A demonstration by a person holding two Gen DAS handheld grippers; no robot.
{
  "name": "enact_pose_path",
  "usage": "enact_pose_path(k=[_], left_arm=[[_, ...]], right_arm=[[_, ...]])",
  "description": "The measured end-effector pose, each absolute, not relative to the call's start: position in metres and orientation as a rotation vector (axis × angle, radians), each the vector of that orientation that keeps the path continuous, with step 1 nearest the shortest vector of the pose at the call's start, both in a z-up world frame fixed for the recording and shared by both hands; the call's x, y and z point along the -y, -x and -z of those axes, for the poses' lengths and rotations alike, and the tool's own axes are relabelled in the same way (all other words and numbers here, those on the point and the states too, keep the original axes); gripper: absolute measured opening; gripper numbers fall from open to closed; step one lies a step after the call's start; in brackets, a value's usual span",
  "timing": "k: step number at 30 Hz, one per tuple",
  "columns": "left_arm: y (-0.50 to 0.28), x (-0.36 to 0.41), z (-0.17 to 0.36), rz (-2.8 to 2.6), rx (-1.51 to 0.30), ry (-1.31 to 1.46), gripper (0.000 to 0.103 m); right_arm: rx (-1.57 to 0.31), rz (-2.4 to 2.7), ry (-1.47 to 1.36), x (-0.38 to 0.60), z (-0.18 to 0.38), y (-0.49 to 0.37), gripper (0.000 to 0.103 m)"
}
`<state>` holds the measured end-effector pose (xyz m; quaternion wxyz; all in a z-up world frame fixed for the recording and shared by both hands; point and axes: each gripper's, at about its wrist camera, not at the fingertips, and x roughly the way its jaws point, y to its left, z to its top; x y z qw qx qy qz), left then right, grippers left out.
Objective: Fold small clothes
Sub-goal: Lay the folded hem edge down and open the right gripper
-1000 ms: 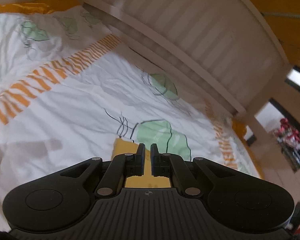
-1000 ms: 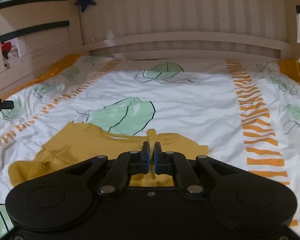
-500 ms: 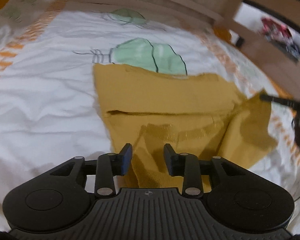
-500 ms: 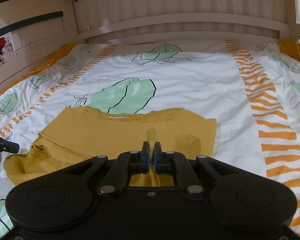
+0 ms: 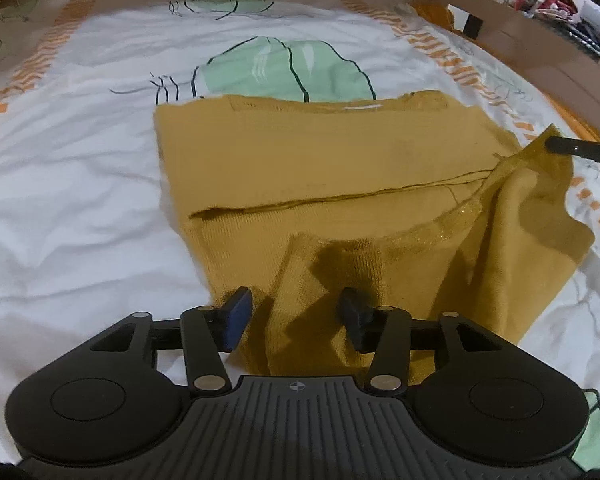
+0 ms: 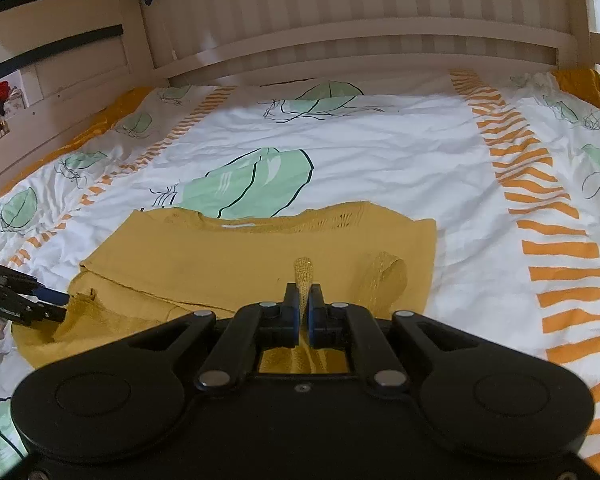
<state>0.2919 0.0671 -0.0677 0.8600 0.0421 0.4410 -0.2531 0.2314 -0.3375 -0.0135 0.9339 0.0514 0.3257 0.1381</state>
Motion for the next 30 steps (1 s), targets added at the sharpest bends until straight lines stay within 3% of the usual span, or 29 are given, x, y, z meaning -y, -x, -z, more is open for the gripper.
enact_pose_path(k=[5, 6, 7, 8, 13, 20, 30], left_arm=[[-0.288, -0.068, 0.070, 0.617, -0.941, -0.013, 0.042], [-0.286, -0.069, 0.070, 0.617, -0.938, 0.001, 0.036], [-0.284, -0.069, 0.071, 0.617, -0.939, 0.011, 0.018], [-0.283, -0.070, 0.071, 0.609, -0.942, 0.016, 0.008], [-0.272, -0.077, 0.067, 0.567, -0.897, 0.077, 0.006], [-0.249, -0.078, 0.022, 0.453, -0.608, 0.015, 0.006], [-0.321, -0.087, -0.014, 0.280, -0.468, 0.085, 0.004]], right_arm=[[-0.667, -0.277, -0.116, 0.340, 0.016, -0.230, 0.010], [-0.666, -0.276, -0.118, 0.340, 0.016, -0.230, 0.010], [-0.665, -0.275, -0.117, 0.340, 0.016, -0.229, 0.010], [-0.665, -0.276, -0.117, 0.340, 0.016, -0.229, 0.010], [-0.654, -0.272, -0.119, 0.341, 0.014, -0.226, 0.010], [-0.575, -0.234, -0.095, 0.343, -0.002, -0.223, 0.010], [-0.515, -0.139, -0.116, 0.354, -0.017, -0.284, 0.010]])
